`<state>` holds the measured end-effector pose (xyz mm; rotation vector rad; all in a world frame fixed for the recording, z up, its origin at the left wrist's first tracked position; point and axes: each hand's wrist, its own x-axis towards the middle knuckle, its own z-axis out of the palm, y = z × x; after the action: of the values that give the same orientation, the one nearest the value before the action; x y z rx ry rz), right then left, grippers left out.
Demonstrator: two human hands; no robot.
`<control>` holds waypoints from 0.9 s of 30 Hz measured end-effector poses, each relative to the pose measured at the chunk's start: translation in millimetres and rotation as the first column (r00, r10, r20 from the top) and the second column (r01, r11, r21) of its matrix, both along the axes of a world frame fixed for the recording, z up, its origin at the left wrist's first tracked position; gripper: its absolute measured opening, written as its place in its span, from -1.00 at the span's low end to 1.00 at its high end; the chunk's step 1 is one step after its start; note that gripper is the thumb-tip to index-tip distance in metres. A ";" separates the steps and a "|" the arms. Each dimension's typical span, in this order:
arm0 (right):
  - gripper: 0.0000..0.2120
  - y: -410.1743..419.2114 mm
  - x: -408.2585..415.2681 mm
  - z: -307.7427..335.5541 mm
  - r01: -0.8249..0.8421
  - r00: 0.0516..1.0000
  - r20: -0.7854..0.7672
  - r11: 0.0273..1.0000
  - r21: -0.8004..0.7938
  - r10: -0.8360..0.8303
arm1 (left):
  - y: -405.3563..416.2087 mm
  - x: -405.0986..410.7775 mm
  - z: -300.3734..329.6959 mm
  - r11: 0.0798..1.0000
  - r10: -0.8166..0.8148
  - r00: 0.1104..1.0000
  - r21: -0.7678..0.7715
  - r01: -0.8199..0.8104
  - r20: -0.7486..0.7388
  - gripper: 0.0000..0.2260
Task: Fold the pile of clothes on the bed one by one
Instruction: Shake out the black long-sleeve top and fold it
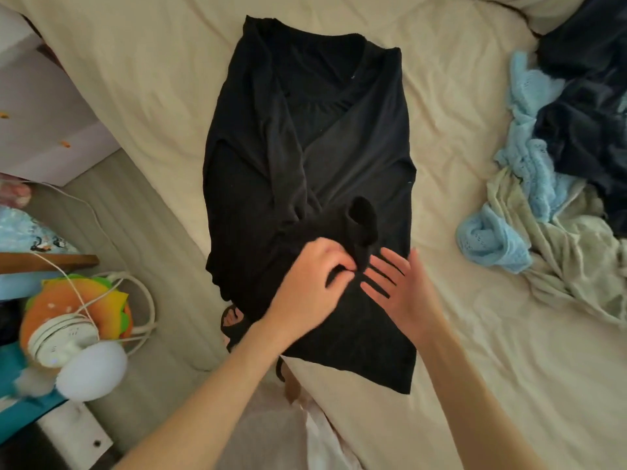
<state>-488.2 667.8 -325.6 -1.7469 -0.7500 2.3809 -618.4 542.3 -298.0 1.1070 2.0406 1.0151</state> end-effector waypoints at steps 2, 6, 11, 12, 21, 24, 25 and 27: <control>-0.36 9.7 17.9 1.7 0.116 0.987 -0.090 0.980 -0.159 -0.132 | 1.9 27.1 -4.7 0.965 -0.200 0.953 -0.120 0.231 0.226 -0.88; -0.58 15.7 33.8 -8.7 0.120 0.981 0.165 0.984 -0.130 -0.098 | -8.3 31.5 -29.0 0.961 -0.044 0.978 -0.261 0.097 0.202 -0.76; -0.89 12.6 30.5 -22.8 0.034 0.953 0.301 0.999 0.019 -0.038 | -6.7 -8.8 -52.8 0.762 0.576 0.808 -0.438 -0.477 0.122 -0.66; -0.84 10.3 30.7 -23.3 0.050 0.946 0.318 0.998 0.045 -0.062 | -2.0 -15.0 -56.2 0.730 0.617 0.772 -0.474 -0.492 0.149 -0.64; -0.88 17.2 68.8 -8.6 0.427 0.798 0.368 0.878 0.215 -0.478 | 48.2 -13.4 -56.8 0.811 0.549 0.805 -0.372 -0.451 0.223 -0.70; -0.86 22.3 73.0 -12.8 0.417 0.789 0.408 0.888 0.193 -0.459 | 49.0 -24.1 -57.9 0.616 0.771 0.610 -0.455 -0.643 0.183 -0.65; -0.87 24.1 72.8 -14.9 0.420 0.791 0.405 0.889 0.184 -0.458 | 51.4 -32.6 -59.4 0.559 0.825 0.509 -0.479 -0.677 0.244 -0.62; -0.88 26.8 72.2 -18.4 0.431 0.812 0.364 0.890 0.152 -0.456 | 56.8 -58.2 -64.8 0.483 0.847 0.228 -0.515 -0.708 0.480 -0.59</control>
<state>-416.0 694.6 -344.0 -2.1184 -0.3756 1.7091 -676.5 599.0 -362.8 -0.5889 1.8819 1.3601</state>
